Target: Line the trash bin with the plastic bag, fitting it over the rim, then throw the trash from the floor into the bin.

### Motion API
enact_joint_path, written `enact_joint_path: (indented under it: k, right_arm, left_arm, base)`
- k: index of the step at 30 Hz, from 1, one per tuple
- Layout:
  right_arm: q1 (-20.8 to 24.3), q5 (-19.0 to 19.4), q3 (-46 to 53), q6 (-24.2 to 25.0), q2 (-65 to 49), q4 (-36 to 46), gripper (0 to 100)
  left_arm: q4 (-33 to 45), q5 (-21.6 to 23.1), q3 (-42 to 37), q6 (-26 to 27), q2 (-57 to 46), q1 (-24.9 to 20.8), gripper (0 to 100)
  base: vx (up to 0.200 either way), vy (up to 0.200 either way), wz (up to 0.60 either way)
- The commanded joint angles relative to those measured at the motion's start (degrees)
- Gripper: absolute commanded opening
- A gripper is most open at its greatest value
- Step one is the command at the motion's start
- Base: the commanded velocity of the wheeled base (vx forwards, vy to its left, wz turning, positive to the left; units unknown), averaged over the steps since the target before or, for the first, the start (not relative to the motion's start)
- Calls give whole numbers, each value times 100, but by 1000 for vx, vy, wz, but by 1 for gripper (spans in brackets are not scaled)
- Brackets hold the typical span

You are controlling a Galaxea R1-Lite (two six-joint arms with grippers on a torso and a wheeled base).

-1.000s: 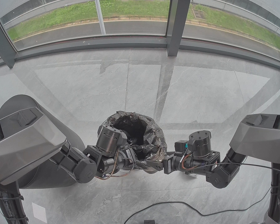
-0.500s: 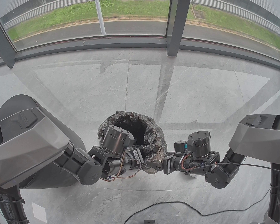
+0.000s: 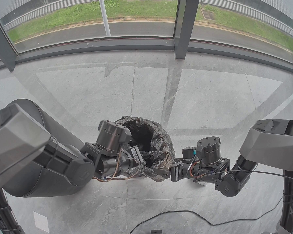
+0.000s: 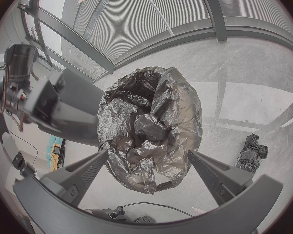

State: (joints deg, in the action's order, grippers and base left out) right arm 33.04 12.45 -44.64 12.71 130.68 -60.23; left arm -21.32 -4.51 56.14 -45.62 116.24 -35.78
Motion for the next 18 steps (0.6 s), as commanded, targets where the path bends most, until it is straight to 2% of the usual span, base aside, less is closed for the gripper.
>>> enact_joint_path:
  k: [1,3,4,11,12,18]
  right_arm:
    - [27,-5,-1,-6,27,3,100]
    - [19,-5,-1,-6,27,3,100]
    - [19,-5,-1,-6,27,3,100]
    - [19,-5,-9,-6,36,-6,100]
    - [10,-5,-9,-6,36,3,100]
    - [10,-5,-36,-6,45,3,100]
  left_arm:
    - [286,38,-208,18,-910,212,0]
    - [304,47,-314,9,-866,212,0]
    - [313,47,-332,0,-813,203,100]
    - [313,38,-332,-96,-523,177,100]
    - [313,47,-288,-483,-506,177,100]
    - [322,47,-165,-958,-347,177,100]
  base:
    - [0,0,0]
    - [0,0,0]
    - [0,0,0]
    - [0,0,0]
    - [0,0,0]
    - [0,0,0]
